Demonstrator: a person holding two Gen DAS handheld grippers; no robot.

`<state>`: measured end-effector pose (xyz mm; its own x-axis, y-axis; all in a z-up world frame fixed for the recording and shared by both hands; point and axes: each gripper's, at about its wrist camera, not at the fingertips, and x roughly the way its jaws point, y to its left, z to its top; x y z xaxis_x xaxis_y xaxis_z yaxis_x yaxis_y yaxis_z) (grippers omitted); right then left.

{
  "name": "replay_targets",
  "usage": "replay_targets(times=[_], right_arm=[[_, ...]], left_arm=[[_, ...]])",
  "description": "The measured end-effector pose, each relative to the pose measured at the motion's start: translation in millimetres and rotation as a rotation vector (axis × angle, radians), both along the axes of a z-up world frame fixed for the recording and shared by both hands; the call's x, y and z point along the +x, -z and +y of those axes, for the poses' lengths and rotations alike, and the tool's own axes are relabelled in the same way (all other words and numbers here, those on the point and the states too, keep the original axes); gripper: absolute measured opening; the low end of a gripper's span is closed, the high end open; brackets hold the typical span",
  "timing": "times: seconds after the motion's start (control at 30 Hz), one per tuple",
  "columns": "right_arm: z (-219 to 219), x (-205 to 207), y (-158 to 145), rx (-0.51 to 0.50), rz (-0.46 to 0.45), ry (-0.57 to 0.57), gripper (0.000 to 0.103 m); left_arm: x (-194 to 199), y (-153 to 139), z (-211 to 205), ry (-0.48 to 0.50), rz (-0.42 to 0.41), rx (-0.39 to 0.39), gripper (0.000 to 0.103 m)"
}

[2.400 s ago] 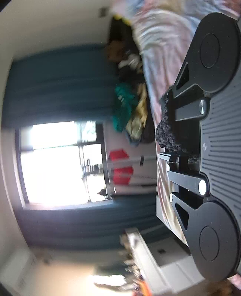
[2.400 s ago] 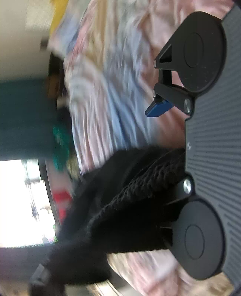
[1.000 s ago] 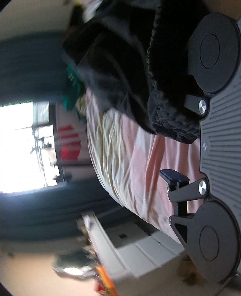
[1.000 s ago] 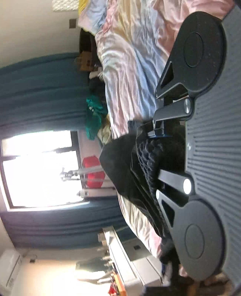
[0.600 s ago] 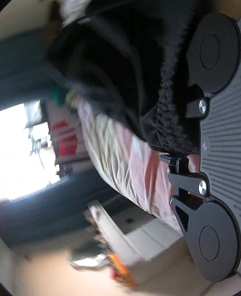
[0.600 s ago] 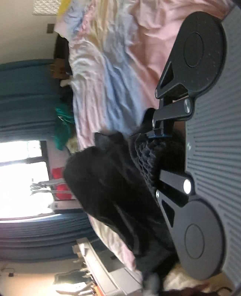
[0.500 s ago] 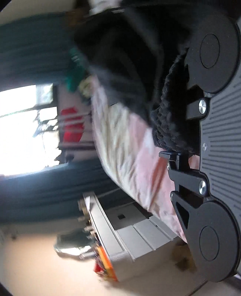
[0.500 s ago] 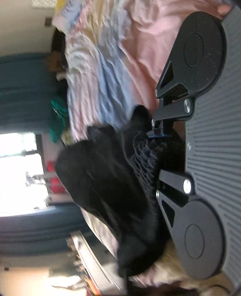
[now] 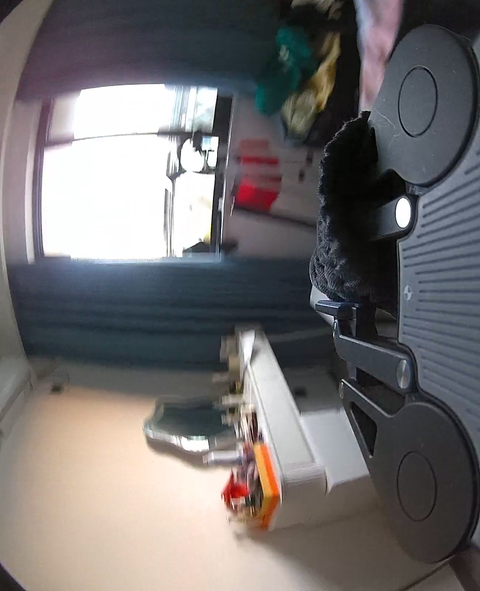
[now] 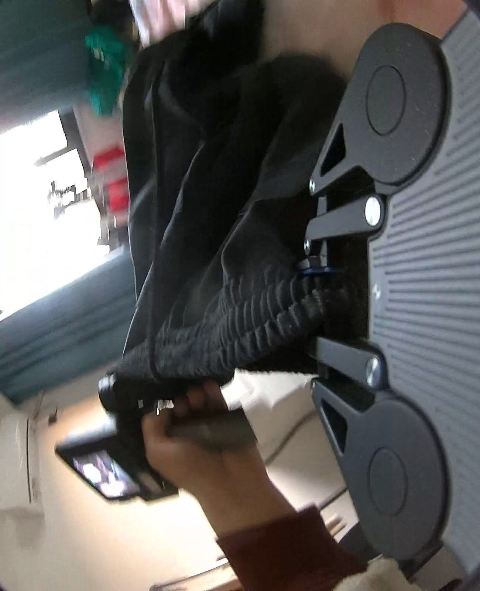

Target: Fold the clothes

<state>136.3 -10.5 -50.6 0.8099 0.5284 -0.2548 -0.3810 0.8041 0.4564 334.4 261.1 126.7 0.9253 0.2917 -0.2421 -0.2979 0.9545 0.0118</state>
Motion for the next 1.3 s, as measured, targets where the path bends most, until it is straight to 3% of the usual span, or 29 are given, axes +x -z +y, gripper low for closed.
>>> replay_targets(times=[0.13, 0.27, 0.37, 0.47, 0.5, 0.57, 0.63, 0.7, 0.77, 0.97, 1.1, 1.3], right_arm=[[56, 53, 22, 0.029, 0.019, -0.082, 0.016], [88, 90, 56, -0.003, 0.071, -0.138, 0.017], [101, 107, 80, -0.045, 0.105, -0.168, 0.018], [105, 108, 81, -0.048, 0.100, -0.207, 0.023], [106, 106, 79, -0.050, 0.099, -0.221, 0.025], [108, 103, 75, -0.055, 0.097, -0.249, 0.033], [110, 100, 71, -0.060, 0.096, -0.277, 0.046], [112, 96, 67, -0.065, 0.093, -0.307, 0.071], [113, 80, 58, -0.070, 0.071, -0.351, 0.083], [102, 21, 27, -0.167, 0.001, -0.357, 0.083], [68, 0, 8, -0.195, -0.002, -0.312, 0.083], [-8, -26, -28, -0.244, -0.061, -0.155, 0.083]], left_arm=[[61, 39, 53, -0.108, 0.088, 0.027, 0.010], [109, 110, 93, -0.143, 0.225, -0.021, 0.010], [125, 154, 114, -0.151, 0.305, -0.060, 0.012], [121, 166, 131, -0.134, 0.313, -0.116, 0.018], [117, 165, 137, -0.127, 0.304, -0.131, 0.024], [111, 161, 151, -0.134, 0.288, -0.142, 0.072], [97, 154, 158, -0.146, 0.270, -0.090, 0.084], [74, 144, 159, -0.116, 0.273, -0.025, 0.086], [52, 135, 158, -0.103, 0.298, 0.015, 0.087], [-40, 112, 117, -0.044, 0.339, 0.157, 0.093], [-107, 93, 91, -0.036, 0.305, 0.119, 0.096], [-196, 65, 23, 0.031, 0.227, 0.045, 0.096]])
